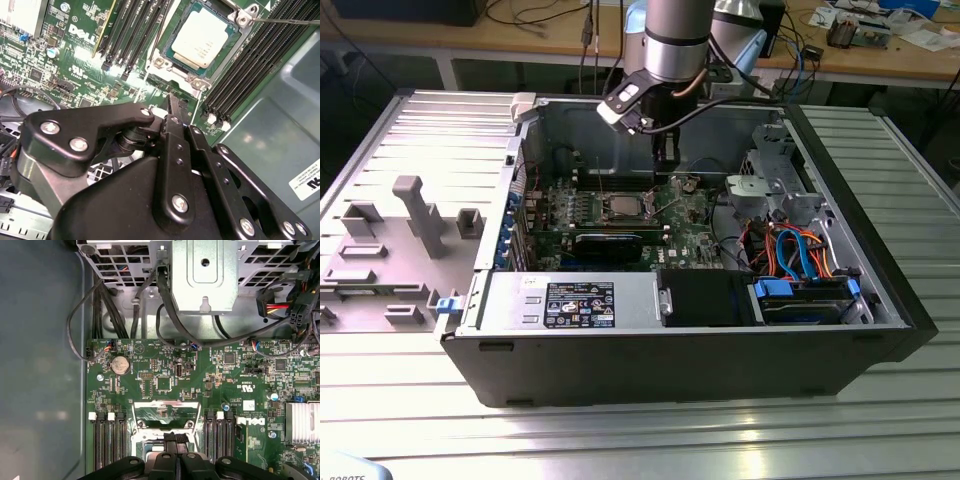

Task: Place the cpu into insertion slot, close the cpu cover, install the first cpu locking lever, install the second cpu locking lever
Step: 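Close the cpu cover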

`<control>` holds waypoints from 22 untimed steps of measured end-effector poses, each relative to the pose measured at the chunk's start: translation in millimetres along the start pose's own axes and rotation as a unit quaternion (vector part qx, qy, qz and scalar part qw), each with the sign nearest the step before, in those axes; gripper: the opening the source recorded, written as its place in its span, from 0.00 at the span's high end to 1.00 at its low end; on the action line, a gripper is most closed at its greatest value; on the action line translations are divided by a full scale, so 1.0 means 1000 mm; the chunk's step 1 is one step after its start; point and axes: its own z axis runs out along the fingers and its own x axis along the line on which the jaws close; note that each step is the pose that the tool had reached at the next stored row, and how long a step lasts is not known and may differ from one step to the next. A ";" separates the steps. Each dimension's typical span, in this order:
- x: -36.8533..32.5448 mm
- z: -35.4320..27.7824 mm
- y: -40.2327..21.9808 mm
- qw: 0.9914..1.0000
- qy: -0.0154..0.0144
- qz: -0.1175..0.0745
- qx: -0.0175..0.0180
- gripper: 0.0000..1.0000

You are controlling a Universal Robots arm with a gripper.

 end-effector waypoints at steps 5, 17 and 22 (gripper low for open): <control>0.0000 0.0000 0.0022 1.000 0.000 0.000 0.000 0.89; 0.0000 0.0002 0.0092 1.000 0.000 0.000 0.000 0.89; 0.0000 0.0003 0.0110 1.000 0.000 0.000 0.000 0.89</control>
